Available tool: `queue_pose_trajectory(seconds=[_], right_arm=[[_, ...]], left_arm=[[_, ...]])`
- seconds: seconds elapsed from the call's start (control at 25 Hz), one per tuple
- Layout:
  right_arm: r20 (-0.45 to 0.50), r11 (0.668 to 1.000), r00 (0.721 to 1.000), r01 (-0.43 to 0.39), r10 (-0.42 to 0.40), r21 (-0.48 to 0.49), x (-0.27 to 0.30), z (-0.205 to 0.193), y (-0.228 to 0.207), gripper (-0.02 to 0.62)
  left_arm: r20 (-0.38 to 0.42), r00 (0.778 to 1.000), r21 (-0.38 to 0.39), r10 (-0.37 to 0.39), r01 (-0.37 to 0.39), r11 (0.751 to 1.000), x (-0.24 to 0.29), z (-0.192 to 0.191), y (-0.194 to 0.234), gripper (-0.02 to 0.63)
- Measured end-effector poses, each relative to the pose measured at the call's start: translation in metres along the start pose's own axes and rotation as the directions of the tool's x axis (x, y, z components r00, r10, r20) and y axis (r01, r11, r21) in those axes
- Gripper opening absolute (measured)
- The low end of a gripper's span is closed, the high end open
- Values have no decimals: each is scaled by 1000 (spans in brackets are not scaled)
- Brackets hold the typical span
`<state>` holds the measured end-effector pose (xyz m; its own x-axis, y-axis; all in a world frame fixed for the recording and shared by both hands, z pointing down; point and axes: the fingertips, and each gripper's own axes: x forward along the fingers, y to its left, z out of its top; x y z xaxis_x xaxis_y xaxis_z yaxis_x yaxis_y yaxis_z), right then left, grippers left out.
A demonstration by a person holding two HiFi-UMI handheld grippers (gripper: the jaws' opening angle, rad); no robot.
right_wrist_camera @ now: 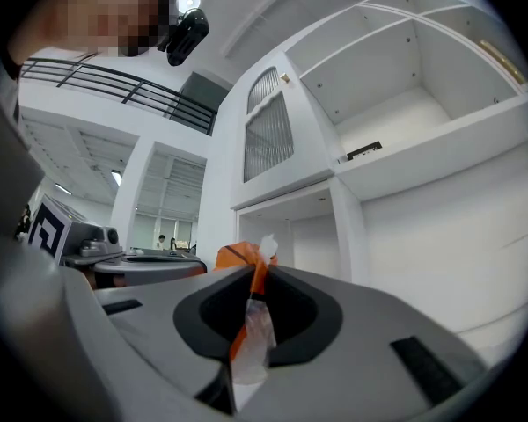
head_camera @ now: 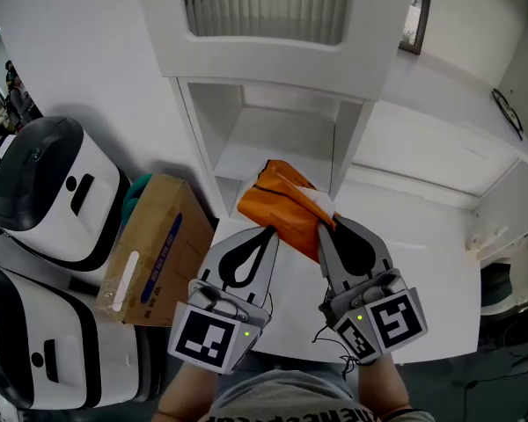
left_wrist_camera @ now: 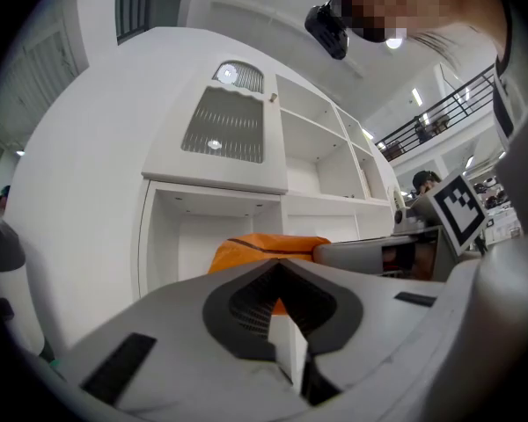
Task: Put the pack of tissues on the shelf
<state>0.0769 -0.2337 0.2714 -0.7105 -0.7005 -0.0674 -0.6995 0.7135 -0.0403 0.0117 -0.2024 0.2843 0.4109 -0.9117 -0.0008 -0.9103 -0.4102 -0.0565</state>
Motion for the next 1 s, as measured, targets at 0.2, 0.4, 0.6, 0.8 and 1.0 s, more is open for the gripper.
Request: queue_pose_trajectory(seconds=[0.2,0.4,0.6,0.8,1.0], right_arm=[[-2,999,999,32,-32,-2,9,-2,6,41],[-4,998,998,64,-64,-3,22,-2,13,41],[-2,995,995,95,-95,-9,25,-3,14,41],[0,993,993,120,-120,-19,34,-3,20,41],[-1,989,990,144,-144,-28,48,-4,23,41]], left_arm=[[4,1000,-1,-25,25,1000,-3,-1,14,40],[3,999,-9,-47,47,999,-5,-2,31,40],[5,997,-7,-71,71,997,-6,-4,38,40],[12,996,-8,-91,91,996,-8,-5,50,40],[14,994,-13,-109,109,994,-8,-7,64,40]])
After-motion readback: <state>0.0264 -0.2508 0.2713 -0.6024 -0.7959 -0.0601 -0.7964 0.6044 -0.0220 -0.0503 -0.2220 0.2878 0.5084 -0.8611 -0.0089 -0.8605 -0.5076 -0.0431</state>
